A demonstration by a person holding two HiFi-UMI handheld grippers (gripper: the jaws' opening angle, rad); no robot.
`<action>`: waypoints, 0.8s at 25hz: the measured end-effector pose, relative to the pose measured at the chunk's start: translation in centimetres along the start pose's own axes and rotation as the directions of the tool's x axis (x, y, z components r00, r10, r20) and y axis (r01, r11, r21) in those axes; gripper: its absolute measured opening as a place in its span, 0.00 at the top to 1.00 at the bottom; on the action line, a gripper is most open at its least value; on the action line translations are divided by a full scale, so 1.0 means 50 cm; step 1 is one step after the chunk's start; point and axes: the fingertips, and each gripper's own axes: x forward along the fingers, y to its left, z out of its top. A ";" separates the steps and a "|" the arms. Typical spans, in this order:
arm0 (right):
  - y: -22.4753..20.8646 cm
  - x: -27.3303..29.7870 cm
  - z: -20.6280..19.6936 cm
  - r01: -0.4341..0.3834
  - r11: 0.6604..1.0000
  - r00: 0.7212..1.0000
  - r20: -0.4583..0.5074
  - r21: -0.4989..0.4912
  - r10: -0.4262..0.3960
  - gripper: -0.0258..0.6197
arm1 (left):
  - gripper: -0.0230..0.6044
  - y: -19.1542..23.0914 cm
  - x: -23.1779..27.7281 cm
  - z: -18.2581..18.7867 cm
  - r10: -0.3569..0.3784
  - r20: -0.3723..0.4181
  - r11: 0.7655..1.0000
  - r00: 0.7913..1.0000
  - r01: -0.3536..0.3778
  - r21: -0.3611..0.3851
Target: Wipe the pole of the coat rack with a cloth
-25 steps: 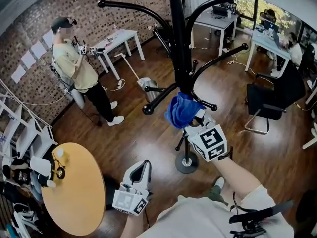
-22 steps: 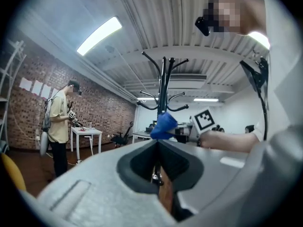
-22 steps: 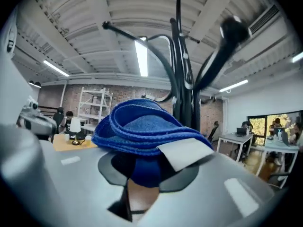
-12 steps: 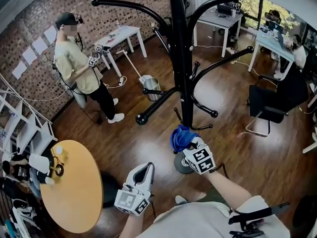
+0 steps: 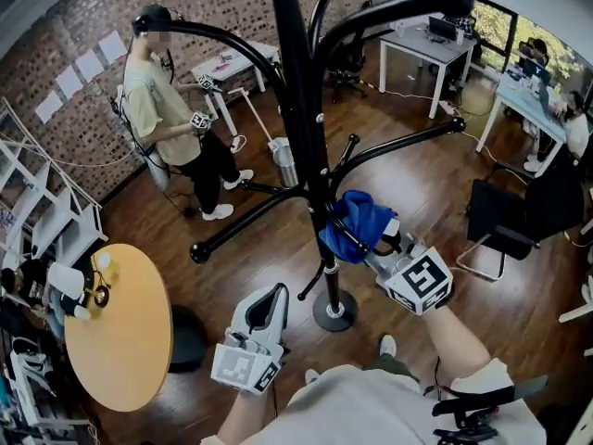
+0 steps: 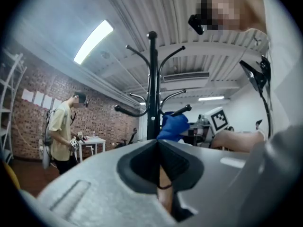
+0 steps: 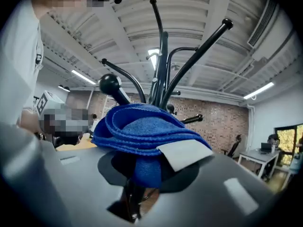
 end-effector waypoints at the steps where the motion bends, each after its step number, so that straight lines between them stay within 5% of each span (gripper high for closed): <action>1: -0.013 0.006 0.005 -0.035 0.999 0.999 0.003 -0.014 0.035 0.79 | 0.96 -0.009 0.010 0.013 0.021 0.009 1.000 1.000 -0.021 0.019; 5: -0.017 0.051 -0.038 -0.242 0.970 0.970 -0.032 0.036 0.243 0.79 | 0.96 -0.025 0.022 0.013 0.125 0.012 0.992 0.992 -0.125 0.020; 10: 0.023 0.055 -0.215 -0.401 0.910 0.893 -0.177 0.103 0.413 0.79 | 0.96 -0.075 0.036 -0.075 0.241 -0.059 0.971 0.969 -0.241 0.004; 16: 0.082 0.054 -0.466 -0.458 0.877 0.724 -0.510 0.147 0.464 0.79 | 0.96 -0.129 0.044 -0.136 0.426 -0.090 0.900 0.900 -0.432 -0.062; 20: 0.090 0.066 -0.472 -0.459 0.884 0.738 -0.515 0.092 0.437 0.79 | 0.96 -0.158 0.001 -0.166 0.488 -0.134 0.862 0.863 -0.500 -0.085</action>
